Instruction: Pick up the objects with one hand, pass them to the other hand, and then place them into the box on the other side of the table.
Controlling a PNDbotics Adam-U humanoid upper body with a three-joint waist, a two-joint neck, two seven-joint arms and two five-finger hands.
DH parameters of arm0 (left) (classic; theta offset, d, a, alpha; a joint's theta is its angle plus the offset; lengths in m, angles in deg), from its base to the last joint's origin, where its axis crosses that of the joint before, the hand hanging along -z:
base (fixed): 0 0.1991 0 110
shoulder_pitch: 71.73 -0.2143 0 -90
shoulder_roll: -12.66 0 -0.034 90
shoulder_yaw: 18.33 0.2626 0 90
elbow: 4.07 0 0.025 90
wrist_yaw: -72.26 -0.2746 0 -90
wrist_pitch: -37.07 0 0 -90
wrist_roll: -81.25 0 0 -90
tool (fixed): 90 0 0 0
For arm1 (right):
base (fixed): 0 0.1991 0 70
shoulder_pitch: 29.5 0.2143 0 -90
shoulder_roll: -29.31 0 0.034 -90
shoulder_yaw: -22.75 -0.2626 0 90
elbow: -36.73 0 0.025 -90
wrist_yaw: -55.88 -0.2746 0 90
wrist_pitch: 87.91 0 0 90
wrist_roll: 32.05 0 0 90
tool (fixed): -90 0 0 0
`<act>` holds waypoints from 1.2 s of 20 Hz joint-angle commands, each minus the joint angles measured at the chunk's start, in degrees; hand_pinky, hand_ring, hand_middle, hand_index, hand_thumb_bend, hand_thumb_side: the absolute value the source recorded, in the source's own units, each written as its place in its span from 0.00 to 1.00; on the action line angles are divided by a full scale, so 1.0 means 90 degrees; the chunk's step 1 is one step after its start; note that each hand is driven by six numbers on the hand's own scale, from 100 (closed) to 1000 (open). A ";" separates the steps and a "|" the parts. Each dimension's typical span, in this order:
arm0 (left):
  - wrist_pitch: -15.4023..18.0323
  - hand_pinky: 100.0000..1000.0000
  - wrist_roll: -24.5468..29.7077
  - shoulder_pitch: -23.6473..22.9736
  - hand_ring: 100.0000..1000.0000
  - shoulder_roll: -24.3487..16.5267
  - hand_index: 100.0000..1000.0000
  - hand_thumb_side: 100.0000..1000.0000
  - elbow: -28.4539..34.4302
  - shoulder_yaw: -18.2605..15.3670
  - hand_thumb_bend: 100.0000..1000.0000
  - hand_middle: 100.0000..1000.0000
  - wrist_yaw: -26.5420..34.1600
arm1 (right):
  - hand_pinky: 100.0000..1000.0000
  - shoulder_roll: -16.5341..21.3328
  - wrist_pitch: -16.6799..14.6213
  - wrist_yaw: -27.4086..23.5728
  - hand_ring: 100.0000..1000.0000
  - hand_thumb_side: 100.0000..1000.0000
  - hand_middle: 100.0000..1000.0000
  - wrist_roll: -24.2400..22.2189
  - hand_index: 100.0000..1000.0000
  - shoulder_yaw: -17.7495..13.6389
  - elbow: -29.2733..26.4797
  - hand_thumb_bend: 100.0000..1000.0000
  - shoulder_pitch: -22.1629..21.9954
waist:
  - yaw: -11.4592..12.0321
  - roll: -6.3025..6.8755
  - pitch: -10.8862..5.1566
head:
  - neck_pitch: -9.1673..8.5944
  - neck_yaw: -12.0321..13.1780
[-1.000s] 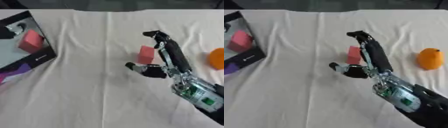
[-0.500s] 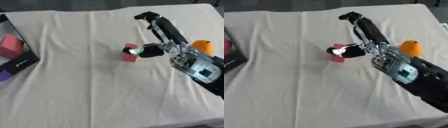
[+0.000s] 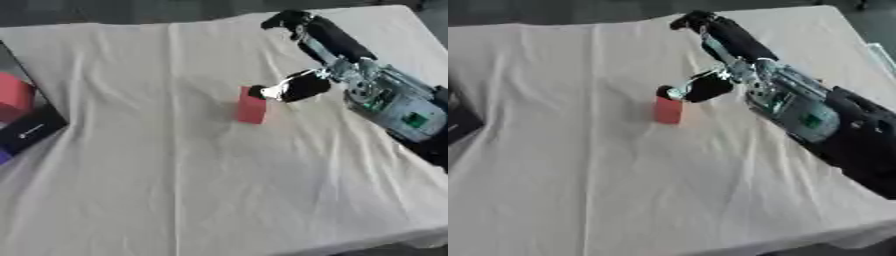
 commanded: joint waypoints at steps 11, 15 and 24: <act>0.0487 1.00 -0.0324 0.0151 0.72 -0.0181 0.69 0.63 -0.0028 -0.0156 0.00 0.63 0.0871 | 0.80 0.0259 -0.0029 -0.0235 0.87 0.27 0.81 -0.1410 0.85 -0.0048 -0.0061 0.63 -0.0044 | 0.0121 -0.0061 -0.0107 | -0.0007 -0.0162; 0.0463 1.00 -0.0329 0.0167 0.72 -0.0160 0.69 0.64 -0.0033 -0.0141 0.00 0.63 0.0897 | 0.80 0.0249 0.0213 -0.0188 0.86 0.26 0.79 -0.1412 0.83 -0.0071 -0.0061 0.61 -0.0049 | 0.0155 -0.0081 -0.0061 | -0.0022 -0.0208; 0.0451 1.00 -0.0301 0.0244 0.72 -0.0105 0.69 0.64 -0.0014 -0.0098 0.00 0.63 0.0854 | 0.79 0.0224 0.0969 -0.0155 0.85 0.26 0.75 -0.1070 0.81 -0.0012 -0.0061 0.59 -0.0132 | 0.0249 -0.0106 0.0068 | -0.0111 -0.0378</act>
